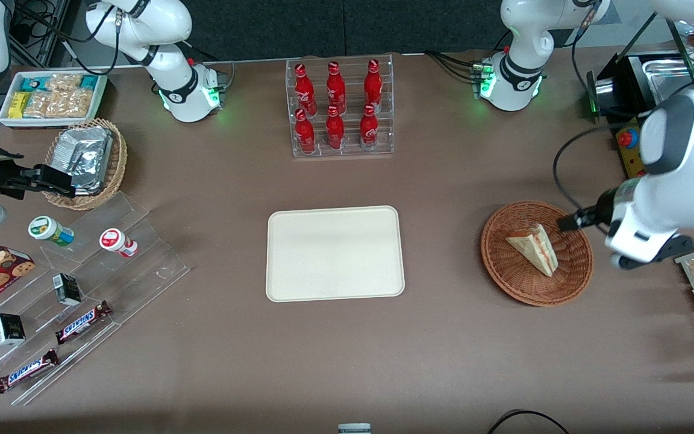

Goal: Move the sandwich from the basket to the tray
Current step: 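Move the left gripper down to the wrapped sandwich in the wicker basket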

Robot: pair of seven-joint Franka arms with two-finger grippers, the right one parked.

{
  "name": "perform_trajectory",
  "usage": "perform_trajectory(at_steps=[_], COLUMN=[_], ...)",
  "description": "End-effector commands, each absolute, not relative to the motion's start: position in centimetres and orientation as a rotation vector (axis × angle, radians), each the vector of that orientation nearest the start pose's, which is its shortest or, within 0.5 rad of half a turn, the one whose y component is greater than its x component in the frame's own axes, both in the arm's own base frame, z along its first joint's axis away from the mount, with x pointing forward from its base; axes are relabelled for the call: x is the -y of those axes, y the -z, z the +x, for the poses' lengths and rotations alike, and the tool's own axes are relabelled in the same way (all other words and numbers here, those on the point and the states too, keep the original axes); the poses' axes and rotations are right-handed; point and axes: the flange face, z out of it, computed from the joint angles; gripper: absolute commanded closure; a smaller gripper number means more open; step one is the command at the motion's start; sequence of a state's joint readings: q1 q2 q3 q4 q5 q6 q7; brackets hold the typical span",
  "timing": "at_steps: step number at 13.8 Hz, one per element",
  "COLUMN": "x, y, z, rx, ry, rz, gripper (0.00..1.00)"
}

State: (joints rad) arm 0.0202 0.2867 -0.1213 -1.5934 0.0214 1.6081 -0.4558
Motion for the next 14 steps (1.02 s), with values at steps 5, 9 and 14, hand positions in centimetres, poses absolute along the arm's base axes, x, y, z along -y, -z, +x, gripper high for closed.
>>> perform_trajectory(at_steps=[5,9,14], x=[5.2,4.3,3.4], y=[-36.1,-31.5,-27.2], z=[59.9,58.2,56.9], rx=[0.811,0.844,0.918], ry=[-0.262,-0.232,-0.194], rz=[-2.976,-2.979,-2.967], gripper=[0.00,0.00,0.00])
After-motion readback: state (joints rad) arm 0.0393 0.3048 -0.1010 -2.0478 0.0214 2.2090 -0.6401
